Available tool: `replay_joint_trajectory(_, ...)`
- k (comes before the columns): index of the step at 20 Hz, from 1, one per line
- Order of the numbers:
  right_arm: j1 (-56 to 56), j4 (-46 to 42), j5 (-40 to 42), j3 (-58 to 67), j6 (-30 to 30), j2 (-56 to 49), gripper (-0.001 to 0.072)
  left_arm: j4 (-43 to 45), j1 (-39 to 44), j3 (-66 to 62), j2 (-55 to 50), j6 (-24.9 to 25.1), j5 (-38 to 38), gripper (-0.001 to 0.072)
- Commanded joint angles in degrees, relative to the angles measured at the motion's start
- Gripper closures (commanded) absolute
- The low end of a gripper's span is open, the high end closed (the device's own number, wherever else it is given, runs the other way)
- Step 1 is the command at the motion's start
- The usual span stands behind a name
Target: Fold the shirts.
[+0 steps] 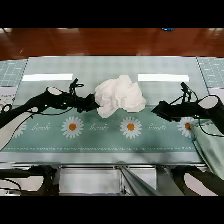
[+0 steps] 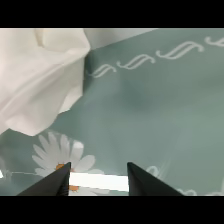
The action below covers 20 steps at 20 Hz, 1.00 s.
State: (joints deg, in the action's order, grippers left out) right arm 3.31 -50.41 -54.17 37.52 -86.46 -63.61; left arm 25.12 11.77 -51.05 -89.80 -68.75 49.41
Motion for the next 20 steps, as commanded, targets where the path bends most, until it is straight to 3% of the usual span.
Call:
replay_joint_trajectory(1,-1.2,9.1,0.8,0.1,7.5,-4.7,0.03,-0.3,-1.6,-3.0,-0.5,2.3,4.0,0.0691)
replay_joint_trajectory(6,-8.4,9.4,5.8,4.9,8.0,-13.3,0.03,-0.3,-2.8,-4.1,-0.5,2.3,6.4,0.0691)
replay_joint_trajectory(15,-11.3,9.3,10.3,14.7,5.5,-24.5,0.0307,-0.3,-2.8,-4.1,-0.5,2.3,6.8,0.0691)
replay_joint_trajectory(16,-11.3,9.3,11.1,14.9,5.0,-24.7,0.0346,-0.3,-2.8,-4.1,-0.5,2.3,6.7,0.0691)
replay_joint_trajectory(18,-11.3,9.0,10.8,15.5,5.3,-24.8,0.0612,-0.3,-3.1,-4.3,-0.5,2.3,6.6,0.0691)
replay_joint_trajectory(19,-11.3,7.2,9.8,16.3,5.7,-24.7,0.0683,-0.3,-3.7,-4.8,-0.5,2.3,6.8,0.0691)
replay_joint_trajectory(20,-11.2,4.5,7.7,18.0,5.6,-24.7,0.0684,-0.3,-4.5,-5.6,-0.5,2.3,7.6,0.0691)
